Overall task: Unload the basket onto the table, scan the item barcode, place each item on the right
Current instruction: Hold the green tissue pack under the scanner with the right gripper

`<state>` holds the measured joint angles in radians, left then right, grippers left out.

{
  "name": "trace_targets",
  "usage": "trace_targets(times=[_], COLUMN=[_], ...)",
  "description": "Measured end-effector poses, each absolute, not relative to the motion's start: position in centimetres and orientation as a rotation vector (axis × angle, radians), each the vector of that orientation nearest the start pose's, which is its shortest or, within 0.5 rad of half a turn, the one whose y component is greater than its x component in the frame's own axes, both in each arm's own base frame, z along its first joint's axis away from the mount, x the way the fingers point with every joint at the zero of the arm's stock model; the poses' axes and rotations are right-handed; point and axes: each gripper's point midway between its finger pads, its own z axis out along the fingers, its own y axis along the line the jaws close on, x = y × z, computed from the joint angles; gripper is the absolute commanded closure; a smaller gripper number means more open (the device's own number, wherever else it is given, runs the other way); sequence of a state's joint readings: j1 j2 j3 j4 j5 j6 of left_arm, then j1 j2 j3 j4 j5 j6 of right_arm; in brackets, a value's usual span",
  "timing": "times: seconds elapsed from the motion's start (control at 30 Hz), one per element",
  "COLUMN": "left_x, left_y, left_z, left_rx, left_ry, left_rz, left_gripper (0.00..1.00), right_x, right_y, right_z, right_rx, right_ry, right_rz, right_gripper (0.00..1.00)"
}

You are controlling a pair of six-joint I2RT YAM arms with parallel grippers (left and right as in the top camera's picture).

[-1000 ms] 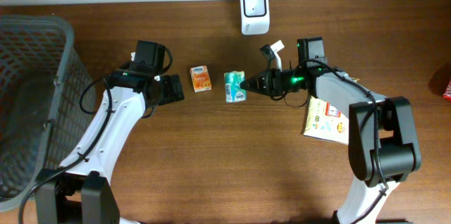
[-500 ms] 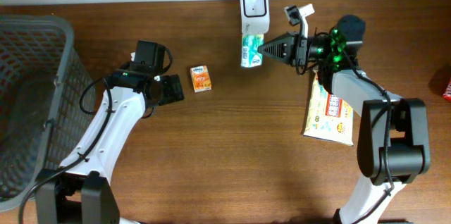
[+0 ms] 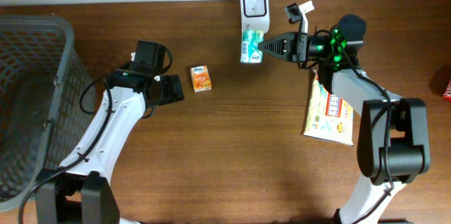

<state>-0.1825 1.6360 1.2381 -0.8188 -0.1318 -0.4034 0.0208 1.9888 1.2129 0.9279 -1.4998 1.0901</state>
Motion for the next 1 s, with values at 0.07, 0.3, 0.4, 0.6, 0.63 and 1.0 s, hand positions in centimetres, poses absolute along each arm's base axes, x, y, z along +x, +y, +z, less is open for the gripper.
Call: trace_targets(times=[0.07,0.3,0.4,0.6,0.63,1.0], left_x=[36.9,36.9,36.9,36.9,36.9,36.8], left_y=[-4.5,-4.5,-4.5,-4.5,-4.5,-4.5], left_z=[10.8,10.8,10.8,10.8,10.8,10.7], left_rx=[-0.337,-0.337,-0.337,-0.337,-0.337,-0.337], left_ry=[2.745,2.745,2.745,2.745,2.745,2.747], left_rz=[0.032,0.032,0.032,0.032,0.032,0.033], left_gripper=[0.01,0.01,0.01,0.01,0.01,0.01], right_x=[43.5,47.8,48.3,52.2,53.5,58.8], right_y=[18.0,16.6,12.8,5.5,6.5,5.2], right_z=[23.8,18.1,10.3,12.1,13.3,14.7], right_rx=[-0.477,-0.008,0.29,0.157,0.073,-0.059], right_ry=[1.854,2.063,2.392,2.479,2.404,2.197], right_rz=[1.824,1.665,1.257,-0.011,-0.069,-0.134], right_gripper=[0.96,0.96,0.96,0.96,0.96,0.41])
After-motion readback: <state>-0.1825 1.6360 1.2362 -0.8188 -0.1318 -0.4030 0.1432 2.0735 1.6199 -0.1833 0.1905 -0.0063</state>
